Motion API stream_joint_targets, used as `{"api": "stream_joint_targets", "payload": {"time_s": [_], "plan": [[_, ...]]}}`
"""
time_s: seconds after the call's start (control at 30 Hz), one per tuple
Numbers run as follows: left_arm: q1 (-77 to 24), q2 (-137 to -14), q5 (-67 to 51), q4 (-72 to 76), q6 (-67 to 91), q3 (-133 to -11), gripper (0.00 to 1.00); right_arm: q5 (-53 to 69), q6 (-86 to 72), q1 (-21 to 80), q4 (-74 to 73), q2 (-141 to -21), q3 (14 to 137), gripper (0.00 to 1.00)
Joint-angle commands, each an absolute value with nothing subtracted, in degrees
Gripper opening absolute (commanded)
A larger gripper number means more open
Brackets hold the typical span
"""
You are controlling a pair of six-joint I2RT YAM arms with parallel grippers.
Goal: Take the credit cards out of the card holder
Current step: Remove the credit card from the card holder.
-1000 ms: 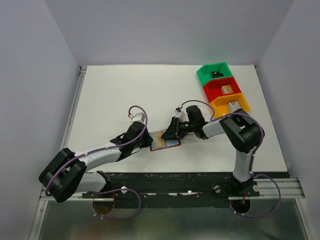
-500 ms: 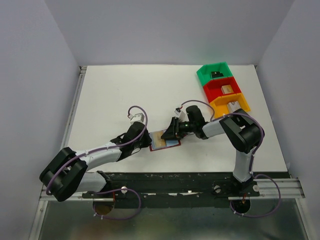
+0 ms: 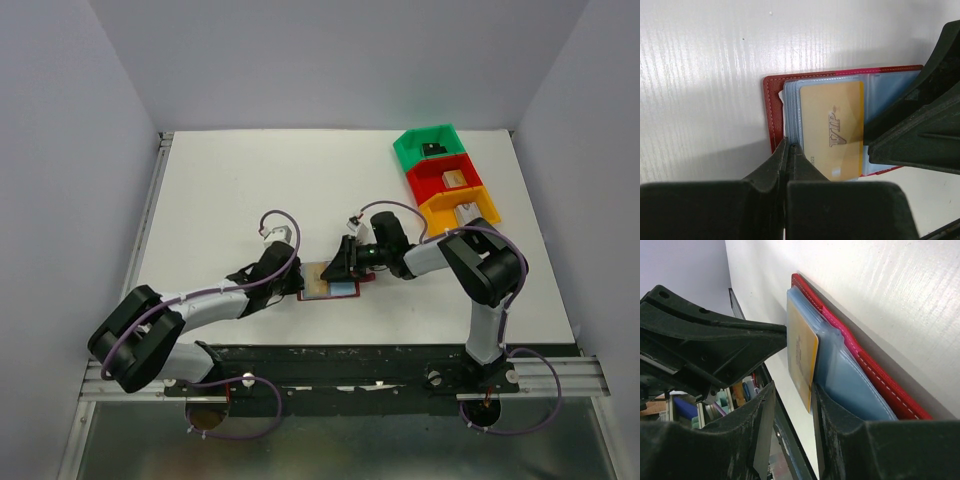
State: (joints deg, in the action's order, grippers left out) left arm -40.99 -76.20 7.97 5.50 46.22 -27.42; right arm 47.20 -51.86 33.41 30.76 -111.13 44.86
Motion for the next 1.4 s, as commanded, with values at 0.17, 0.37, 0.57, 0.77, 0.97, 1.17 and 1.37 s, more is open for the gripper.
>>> {"api": "stream_joint_targets", "payload": {"time_s": [0.17, 0.37, 0.57, 0.77, 0.97, 1.17, 1.37], "plan": [[-41.2, -79.0, 4.2, 7.4, 45.8, -28.6, 0.0, 48.8, -55.5, 34.0, 37.9, -112.1, 44.7, 0.43], [-41.2, -79.1, 4.0, 7.5, 45.7, -28.4, 0.0, 48.9, -57.1, 34.0, 40.4, -112.7, 44.6, 0.43], [-41.2, -79.7, 3.0, 9.1, 45.3, -28.2, 0.0, 49.7, -56.2, 34.2, 37.8, -113.4, 46.0, 0.43], [-41.2, -79.8, 1.1, 12.2, 44.7, -27.6, 0.0, 49.9, -54.5, 34.8, 34.5, -114.1, 47.4, 0.43], [-41.5, -80.2, 0.1, 13.5, 44.3, -27.5, 0.0, 50.0, -53.2, 35.4, 31.5, -114.9, 49.0, 0.43], [-41.5, -80.2, 0.6, 13.1, 44.6, -27.6, 0.0, 49.6, -51.8, 35.7, 28.6, -113.4, 49.3, 0.43], [-41.5, -79.3, 2.3, 12.0, 45.7, -26.8, 0.0, 45.4, -45.0, 35.7, 15.2, -108.4, 50.5, 0.42]]}}
